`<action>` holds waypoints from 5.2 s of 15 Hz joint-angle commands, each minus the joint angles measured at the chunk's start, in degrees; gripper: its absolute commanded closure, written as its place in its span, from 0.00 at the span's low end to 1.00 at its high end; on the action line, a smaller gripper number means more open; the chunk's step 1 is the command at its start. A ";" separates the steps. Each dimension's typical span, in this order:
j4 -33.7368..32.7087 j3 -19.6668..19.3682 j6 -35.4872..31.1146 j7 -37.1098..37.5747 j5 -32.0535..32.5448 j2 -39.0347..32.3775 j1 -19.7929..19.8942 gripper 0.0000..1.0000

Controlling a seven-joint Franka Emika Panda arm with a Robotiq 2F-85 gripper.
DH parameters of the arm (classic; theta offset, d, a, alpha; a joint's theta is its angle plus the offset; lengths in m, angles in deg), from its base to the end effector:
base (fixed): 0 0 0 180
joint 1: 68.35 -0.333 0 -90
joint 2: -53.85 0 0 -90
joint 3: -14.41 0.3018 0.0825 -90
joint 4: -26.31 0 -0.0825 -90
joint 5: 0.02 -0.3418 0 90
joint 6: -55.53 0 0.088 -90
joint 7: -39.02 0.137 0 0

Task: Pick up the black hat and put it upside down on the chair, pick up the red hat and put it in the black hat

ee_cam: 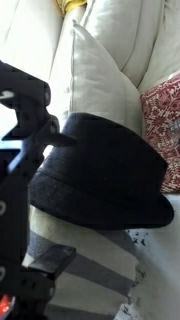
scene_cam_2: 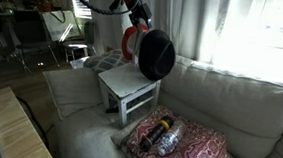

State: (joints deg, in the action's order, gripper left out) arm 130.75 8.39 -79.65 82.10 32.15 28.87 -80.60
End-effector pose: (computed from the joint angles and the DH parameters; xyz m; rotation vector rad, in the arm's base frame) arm 0.6213 0.0540 0.2971 2.7195 -0.3362 0.3840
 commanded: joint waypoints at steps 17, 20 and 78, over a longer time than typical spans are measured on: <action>-6.93 -3.37 1.60 16.07 4.57 -8.60 -2.73 0.36; -6.99 -3.28 1.50 16.03 4.49 -8.87 -2.69 0.52; 21.55 7.06 2.74 -18.55 -60.95 15.28 10.84 0.99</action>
State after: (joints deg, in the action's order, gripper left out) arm 151.09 14.13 -74.77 69.35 -18.12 45.22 -71.71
